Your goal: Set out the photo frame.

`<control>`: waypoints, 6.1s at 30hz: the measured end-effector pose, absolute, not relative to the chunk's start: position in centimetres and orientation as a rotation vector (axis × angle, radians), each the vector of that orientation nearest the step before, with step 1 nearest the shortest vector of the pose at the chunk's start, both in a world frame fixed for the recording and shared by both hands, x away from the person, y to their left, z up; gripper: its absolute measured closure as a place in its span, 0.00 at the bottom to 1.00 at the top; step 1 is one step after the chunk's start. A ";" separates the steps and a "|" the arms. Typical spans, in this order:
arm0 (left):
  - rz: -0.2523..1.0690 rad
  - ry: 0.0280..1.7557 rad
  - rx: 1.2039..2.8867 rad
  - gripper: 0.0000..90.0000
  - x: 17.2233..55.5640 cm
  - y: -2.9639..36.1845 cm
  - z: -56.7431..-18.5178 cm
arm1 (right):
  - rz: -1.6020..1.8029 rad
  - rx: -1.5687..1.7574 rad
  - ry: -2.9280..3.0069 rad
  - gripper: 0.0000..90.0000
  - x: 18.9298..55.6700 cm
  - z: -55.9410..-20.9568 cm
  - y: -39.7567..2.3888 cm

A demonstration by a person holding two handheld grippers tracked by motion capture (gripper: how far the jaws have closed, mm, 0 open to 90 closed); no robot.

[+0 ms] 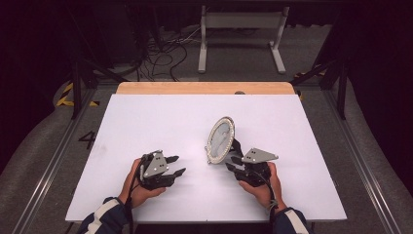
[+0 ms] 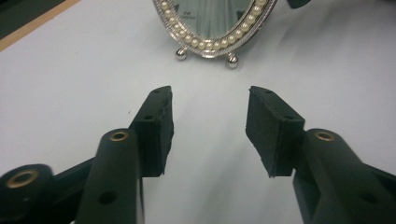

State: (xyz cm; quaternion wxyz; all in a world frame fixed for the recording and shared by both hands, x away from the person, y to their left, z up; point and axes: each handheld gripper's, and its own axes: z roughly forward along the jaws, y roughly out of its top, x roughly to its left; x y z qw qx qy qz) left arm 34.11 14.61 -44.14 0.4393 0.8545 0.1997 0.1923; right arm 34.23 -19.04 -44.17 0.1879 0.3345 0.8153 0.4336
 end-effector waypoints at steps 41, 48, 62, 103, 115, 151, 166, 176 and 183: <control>0.527 0.683 2.133 0.19 31.4 18.6 -45.7 | 1.427 1.151 2.048 0.66 36.2 -43.8 -15.1; 0.515 0.668 2.148 0.19 31.5 18.2 -45.8 | 1.442 1.135 2.076 0.66 36.4 -43.8 -15.5; 0.481 0.626 2.166 0.18 31.7 17.8 -45.9 | 1.464 1.099 2.201 0.73 37.4 -43.5 -16.8; 0.462 0.590 2.201 0.18 32.3 16.8 -46.0 | 1.448 1.157 2.266 0.83 37.3 -45.4 -16.2; 0.409 0.591 2.164 0.19 33.5 15.7 -45.8 | 1.432 1.112 2.326 0.86 36.8 -45.1 -17.1; 0.291 0.525 2.080 0.17 41.4 9.1 -44.7 | 1.414 1.078 2.123 0.80 32.6 -43.1 -19.6; 0.205 0.503 2.083 0.18 43.0 7.1 -45.4 | 1.432 1.094 2.015 0.85 31.5 -42.5 -20.4; 0.166 0.472 2.096 0.20 43.2 6.3 -45.5 | 1.434 1.088 2.005 0.89 31.5 -42.2 -20.2; 0.133 0.452 2.117 0.22 43.2 5.7 -45.6 | 1.423 1.090 2.008 0.92 31.5 -42.4 -19.8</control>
